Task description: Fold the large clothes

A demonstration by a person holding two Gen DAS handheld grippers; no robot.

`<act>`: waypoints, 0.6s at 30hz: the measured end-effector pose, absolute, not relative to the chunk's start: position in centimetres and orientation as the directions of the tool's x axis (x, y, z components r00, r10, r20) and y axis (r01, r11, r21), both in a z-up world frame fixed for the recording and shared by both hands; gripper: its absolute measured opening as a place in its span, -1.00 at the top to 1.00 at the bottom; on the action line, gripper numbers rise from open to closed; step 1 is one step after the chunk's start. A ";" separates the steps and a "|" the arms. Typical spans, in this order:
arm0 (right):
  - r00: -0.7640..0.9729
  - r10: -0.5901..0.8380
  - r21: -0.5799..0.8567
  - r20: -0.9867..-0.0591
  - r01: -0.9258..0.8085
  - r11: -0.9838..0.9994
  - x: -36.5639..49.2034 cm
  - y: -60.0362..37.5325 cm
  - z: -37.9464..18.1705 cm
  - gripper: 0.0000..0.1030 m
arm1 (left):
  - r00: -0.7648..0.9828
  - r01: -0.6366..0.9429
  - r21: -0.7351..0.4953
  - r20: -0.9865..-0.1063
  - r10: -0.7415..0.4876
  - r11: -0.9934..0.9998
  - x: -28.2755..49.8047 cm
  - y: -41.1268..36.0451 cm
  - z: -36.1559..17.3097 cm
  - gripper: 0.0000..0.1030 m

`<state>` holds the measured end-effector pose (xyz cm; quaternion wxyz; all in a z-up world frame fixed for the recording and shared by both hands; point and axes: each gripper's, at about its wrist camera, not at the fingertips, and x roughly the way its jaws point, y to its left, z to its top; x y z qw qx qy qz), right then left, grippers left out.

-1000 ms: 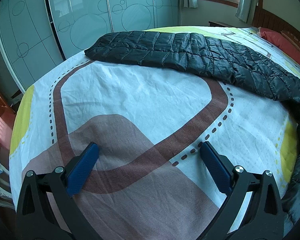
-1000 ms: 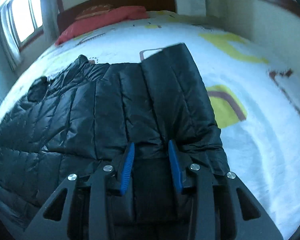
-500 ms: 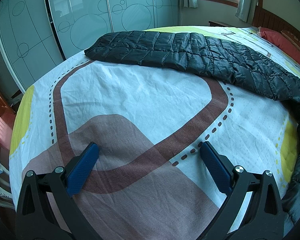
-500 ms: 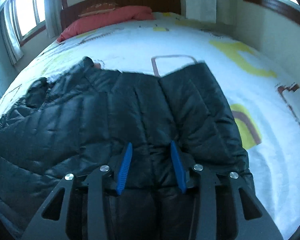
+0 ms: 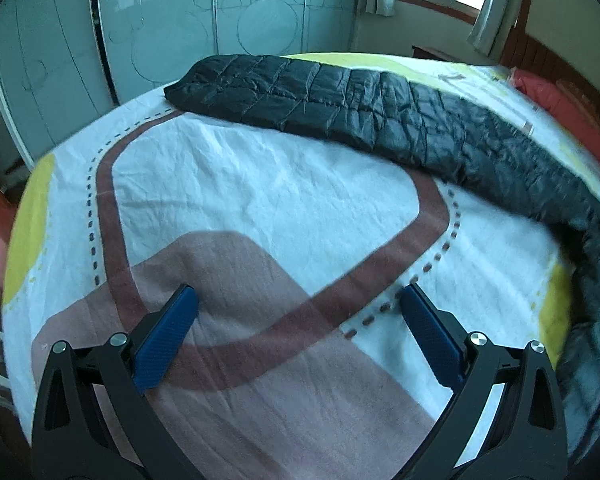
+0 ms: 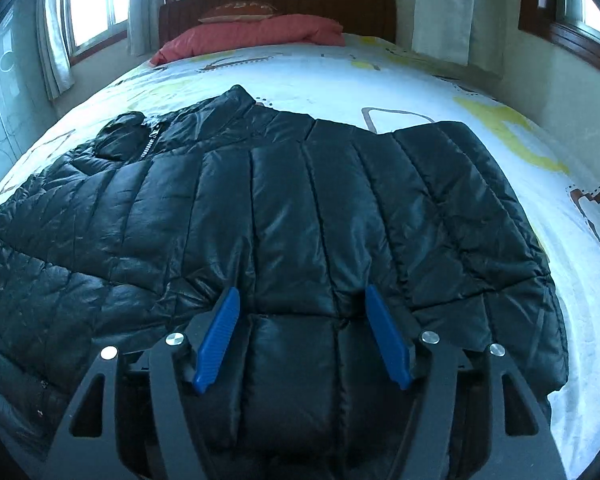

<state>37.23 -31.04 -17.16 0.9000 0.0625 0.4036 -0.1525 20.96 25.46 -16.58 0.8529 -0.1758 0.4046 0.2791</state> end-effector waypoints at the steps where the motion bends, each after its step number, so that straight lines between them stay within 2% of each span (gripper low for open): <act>1: 0.628 -0.227 -0.014 -0.744 0.325 0.945 37.2 -31.0 -17.2 -0.27 | 0.540 -0.617 -0.108 -0.779 0.319 0.780 21.0 26.2 -16.3 -0.96; 10: 0.636 -0.238 -0.020 -0.734 0.329 0.944 36.6 -30.7 -17.2 -0.28 | 0.675 -0.635 -0.398 -0.703 0.224 0.662 25.0 37.5 -16.6 -0.96; 15: 0.638 -0.239 -0.024 -0.732 0.327 0.945 36.5 -30.7 -17.2 -0.29 | 0.725 -0.646 -0.514 -0.645 0.242 0.564 26.6 42.4 -16.9 -0.94; 17: 0.639 -0.241 -0.025 -0.730 0.328 0.944 36.4 -30.7 -17.1 -0.29 | 0.713 -0.673 -0.516 -0.644 0.279 0.530 27.2 43.4 -16.7 -0.80; 18: 0.639 -0.240 -0.025 -0.731 0.327 0.945 36.5 -30.7 -17.1 -0.29 | 0.691 -0.698 -0.495 -0.655 0.305 0.518 27.5 43.6 -16.6 -0.49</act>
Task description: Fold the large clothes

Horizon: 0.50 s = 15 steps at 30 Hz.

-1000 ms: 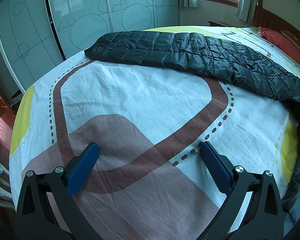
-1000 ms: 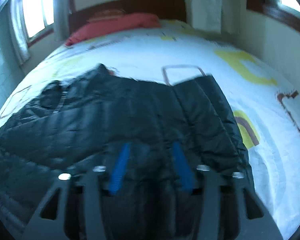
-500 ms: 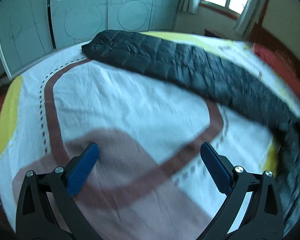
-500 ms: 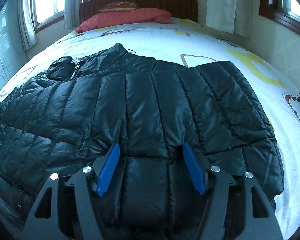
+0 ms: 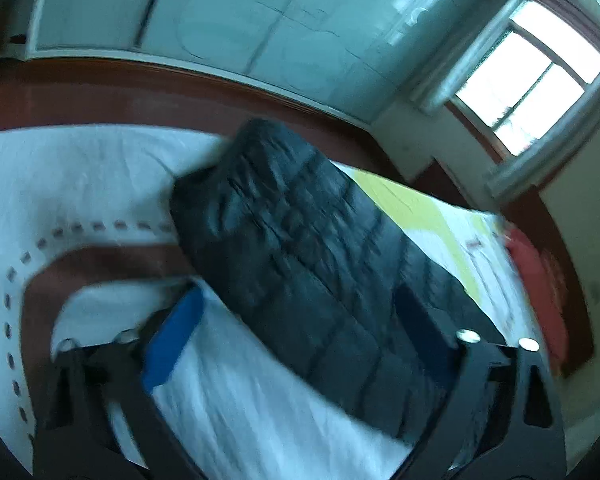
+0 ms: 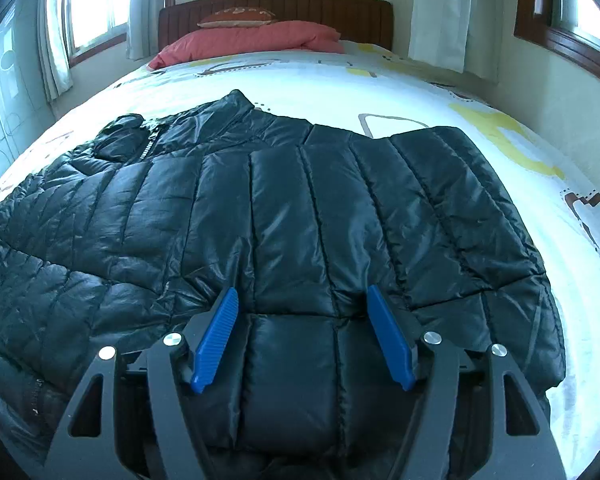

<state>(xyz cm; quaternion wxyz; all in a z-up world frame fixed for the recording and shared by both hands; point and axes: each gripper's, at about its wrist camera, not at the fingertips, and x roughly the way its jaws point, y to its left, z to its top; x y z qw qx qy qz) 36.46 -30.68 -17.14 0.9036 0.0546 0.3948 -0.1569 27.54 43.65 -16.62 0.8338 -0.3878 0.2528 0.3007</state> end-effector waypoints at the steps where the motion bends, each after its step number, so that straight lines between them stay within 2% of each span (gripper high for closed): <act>1: 0.639 -0.241 -0.026 -0.730 0.327 0.945 36.5 -30.7 -17.1 -0.29 | 0.674 -0.716 -0.478 -0.664 0.324 0.509 27.8 44.0 -16.6 -0.16; 2: 0.639 -0.240 -0.026 -0.731 0.326 0.945 36.5 -30.7 -17.1 -0.29 | 0.664 -0.729 -0.481 -0.670 0.331 0.488 27.9 44.5 -16.7 -0.04; 4: 0.639 -0.241 -0.028 -0.730 0.325 0.945 36.5 -30.7 -17.1 -0.29 | 0.660 -0.739 -0.496 -0.667 0.346 0.456 27.5 45.5 -16.9 0.45; 7: 0.640 -0.241 -0.027 -0.730 0.324 0.946 36.5 -30.8 -17.1 -0.29 | 0.650 -0.747 -0.474 -0.671 0.358 0.467 28.0 46.0 -16.4 0.83; 11: 0.640 -0.240 -0.027 -0.730 0.324 0.946 36.5 -30.7 -17.2 -0.29 | 0.662 -0.728 -0.428 -0.642 0.388 0.535 28.7 43.8 -14.3 0.91; 15: 0.640 -0.241 -0.029 -0.729 0.324 0.946 36.5 -30.7 -17.2 -0.29 | 0.722 -0.650 -0.332 -0.548 0.421 0.683 30.5 38.1 -10.5 0.92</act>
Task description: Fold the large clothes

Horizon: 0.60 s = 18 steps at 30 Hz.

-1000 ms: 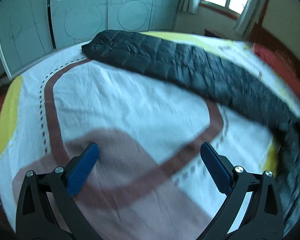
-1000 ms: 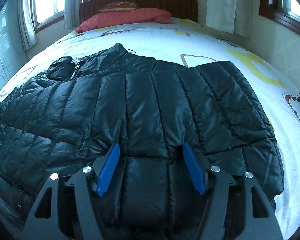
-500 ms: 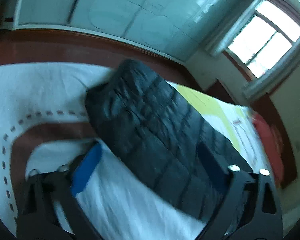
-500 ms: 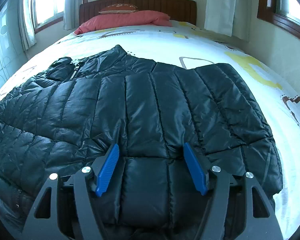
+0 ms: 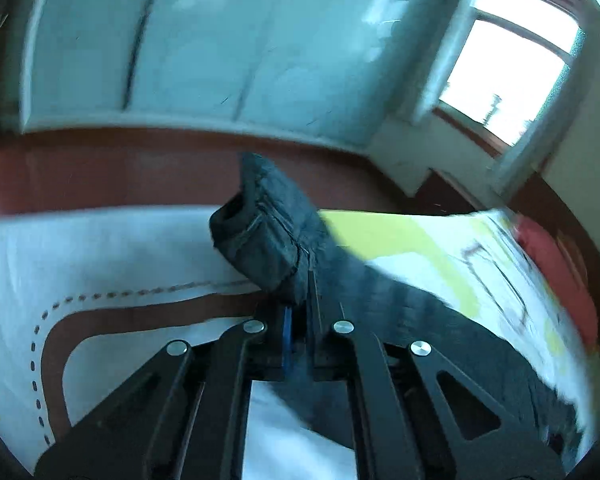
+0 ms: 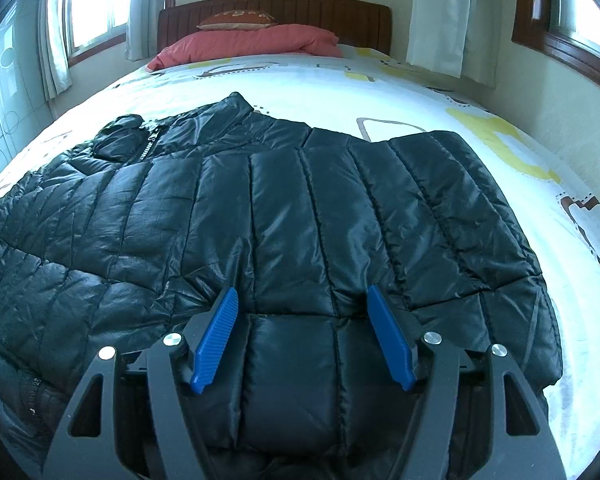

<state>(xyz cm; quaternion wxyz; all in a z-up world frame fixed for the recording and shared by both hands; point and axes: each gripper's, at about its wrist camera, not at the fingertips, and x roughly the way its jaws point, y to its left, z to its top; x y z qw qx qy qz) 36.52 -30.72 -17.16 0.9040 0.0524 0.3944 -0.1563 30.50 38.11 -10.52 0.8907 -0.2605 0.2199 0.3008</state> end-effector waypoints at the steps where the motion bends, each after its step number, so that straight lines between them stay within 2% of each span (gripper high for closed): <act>1: 0.640 -0.241 -0.028 -0.729 0.324 0.946 36.5 -30.7 -17.2 -0.29 | 0.737 -0.628 -0.308 -0.531 0.418 0.715 31.0 36.6 -9.9 0.92; 7: 0.642 -0.241 -0.027 -0.728 0.325 0.945 36.5 -30.7 -17.2 -0.29 | 0.846 -0.384 -0.164 -0.456 0.275 0.909 34.4 23.8 -6.7 0.92; 18: 0.643 -0.242 -0.023 -0.726 0.328 0.944 36.5 -30.8 -17.2 -0.29 | 0.881 -0.006 0.006 -0.474 0.008 1.000 37.8 2.4 -7.1 0.92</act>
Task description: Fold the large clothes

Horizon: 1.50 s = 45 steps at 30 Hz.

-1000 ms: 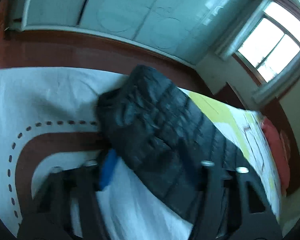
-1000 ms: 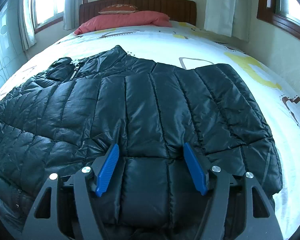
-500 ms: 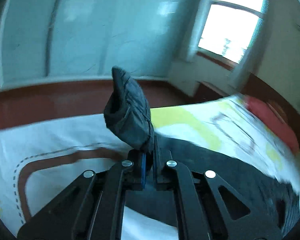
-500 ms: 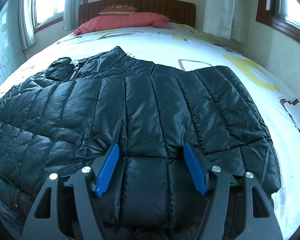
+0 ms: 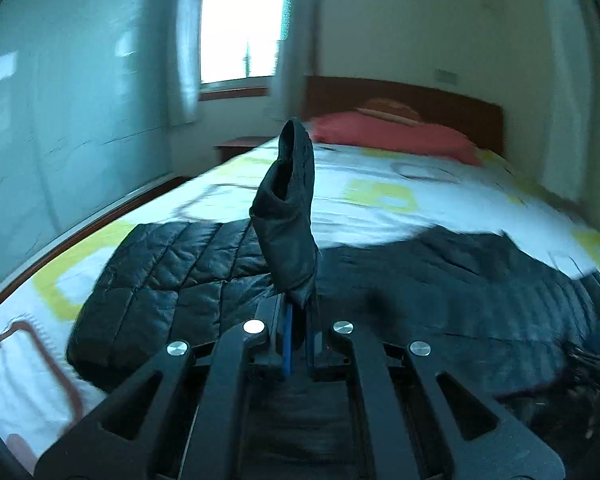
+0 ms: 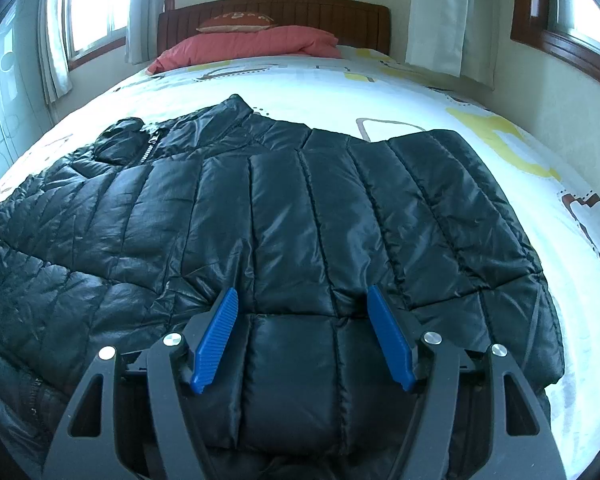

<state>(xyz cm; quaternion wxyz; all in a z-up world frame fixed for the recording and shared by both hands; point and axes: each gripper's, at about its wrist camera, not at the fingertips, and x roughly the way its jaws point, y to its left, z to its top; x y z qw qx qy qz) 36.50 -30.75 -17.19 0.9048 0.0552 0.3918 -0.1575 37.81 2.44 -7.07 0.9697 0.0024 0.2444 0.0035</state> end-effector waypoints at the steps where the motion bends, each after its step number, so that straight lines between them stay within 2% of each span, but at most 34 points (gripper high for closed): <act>1: 0.643 -0.242 -0.024 -0.726 0.329 0.944 36.5 -30.8 -17.2 -0.29 | 0.877 0.017 0.010 -0.480 -0.010 1.000 37.7 1.1 -7.3 0.92; 6: 0.644 -0.240 -0.019 -0.726 0.330 0.944 36.4 -30.6 -17.3 -0.29 | 0.852 0.120 0.055 -0.518 -0.075 0.991 37.6 -5.5 -8.9 0.92; 11: 0.647 -0.231 -0.007 -0.727 0.329 0.944 36.6 -31.0 -17.2 -0.29 | 0.819 0.201 0.140 -0.567 -0.088 0.970 37.2 -10.3 -11.6 0.91; 14: 0.648 -0.229 -0.003 -0.726 0.330 0.944 36.6 -31.1 -17.1 -0.29 | 0.802 0.214 0.170 -0.592 -0.074 0.962 36.8 -11.5 -12.6 0.80; 16: 0.648 -0.228 0.000 -0.727 0.332 0.943 36.7 -31.1 -17.2 -0.29 | 0.796 0.228 0.168 -0.599 -0.085 0.959 36.6 -11.9 -12.7 0.47; 17: 0.648 -0.227 0.001 -0.727 0.332 0.943 36.7 -31.1 -17.2 -0.29 | 0.796 0.233 0.166 -0.598 -0.090 0.958 36.4 -12.0 -12.6 0.39; 19: 0.646 -0.226 0.002 -0.729 0.333 0.943 36.8 -31.2 -17.2 -0.29 | 0.802 0.235 0.162 -0.590 -0.097 0.958 36.2 -12.0 -12.1 0.07; 21: 0.646 -0.227 0.002 -0.728 0.333 0.943 36.7 -31.1 -17.2 -0.30 | 0.802 0.245 0.141 -0.586 -0.119 0.959 35.5 -11.3 -11.4 -0.07; 25: 0.645 -0.249 -0.018 -0.722 0.342 0.939 36.6 -30.9 -16.4 -0.30 | 0.813 0.239 0.117 -0.567 -0.132 0.964 33.9 -9.0 -9.7 -0.10; 28: 0.677 -0.229 0.006 -0.700 0.327 0.945 36.4 -29.6 -14.7 -0.30 | 0.836 0.191 0.099 -0.538 -0.109 0.977 33.5 -6.3 -8.7 -0.20; 36: 0.707 -0.090 0.082 -0.701 0.205 0.975 39.5 -22.5 -12.7 -0.39 | 0.841 -0.037 0.141 -0.530 0.107 0.989 35.2 4.1 -9.1 -0.22; 43: 0.659 0.020 0.176 -0.752 0.171 0.970 43.9 -18.3 -14.7 -0.40 | 0.807 -0.141 0.107 -0.564 0.177 0.984 37.1 9.8 -10.0 -0.22; 44: 0.645 0.050 0.203 -0.763 0.165 0.965 44.5 -18.0 -15.5 -0.39 | 0.803 -0.144 0.103 -0.569 0.177 0.984 37.2 10.2 -10.2 -0.22; 45: 0.642 0.045 0.201 -0.765 0.172 0.964 44.3 -17.6 -15.7 -0.14 | 0.800 -0.147 0.099 -0.574 0.178 0.984 37.3 10.5 -10.4 -0.22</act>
